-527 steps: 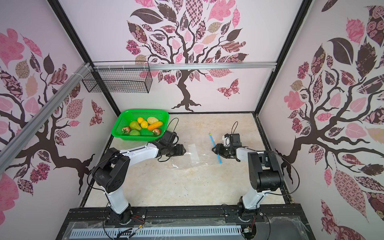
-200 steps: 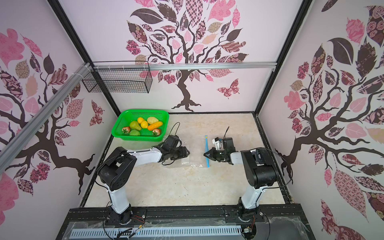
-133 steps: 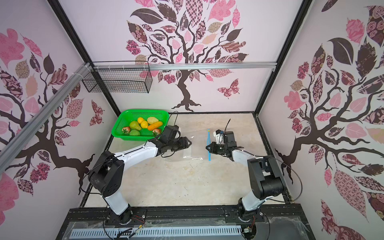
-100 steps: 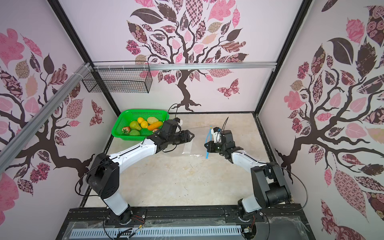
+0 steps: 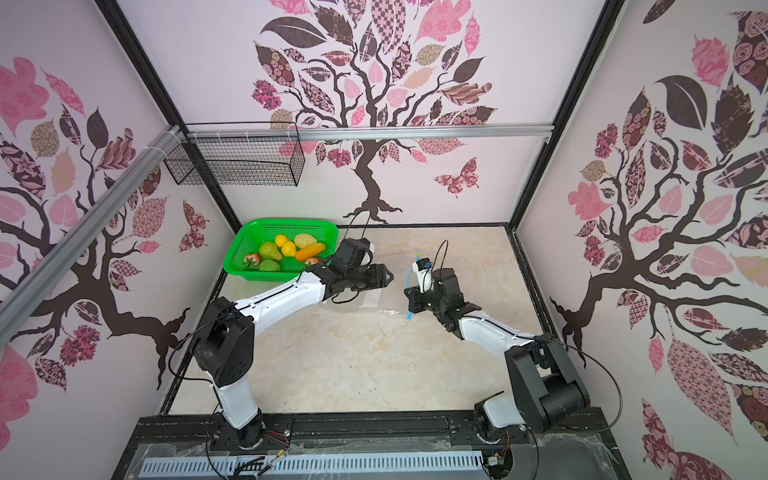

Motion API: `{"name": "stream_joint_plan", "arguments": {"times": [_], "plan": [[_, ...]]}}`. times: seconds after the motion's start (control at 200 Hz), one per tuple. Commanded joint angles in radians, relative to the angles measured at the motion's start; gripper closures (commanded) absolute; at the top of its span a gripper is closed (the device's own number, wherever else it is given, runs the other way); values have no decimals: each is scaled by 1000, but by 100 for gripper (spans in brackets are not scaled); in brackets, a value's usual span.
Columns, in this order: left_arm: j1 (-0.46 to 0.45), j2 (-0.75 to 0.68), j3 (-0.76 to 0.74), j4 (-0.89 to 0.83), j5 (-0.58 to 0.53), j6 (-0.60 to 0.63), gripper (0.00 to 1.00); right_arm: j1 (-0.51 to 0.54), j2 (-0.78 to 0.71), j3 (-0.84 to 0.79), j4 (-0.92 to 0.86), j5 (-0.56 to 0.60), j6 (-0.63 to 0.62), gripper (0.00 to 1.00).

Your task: Place the food in the zip-top bag and seal the zipper

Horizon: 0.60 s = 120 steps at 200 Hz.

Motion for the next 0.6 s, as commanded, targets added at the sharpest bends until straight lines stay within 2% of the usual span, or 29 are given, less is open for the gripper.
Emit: {"name": "stream_joint_plan", "arguments": {"times": [0.0,0.375,0.595], "plan": [[-7,29,66,-32,16,47,29,12,11,3,33,-13,-21,100],[-57,127,201,-118,17,112,29,25,38,12,33,-46,-27,100],[-76,156,198,-108,-27,134,31,33,31,13,33,-65,-30,100]]}}
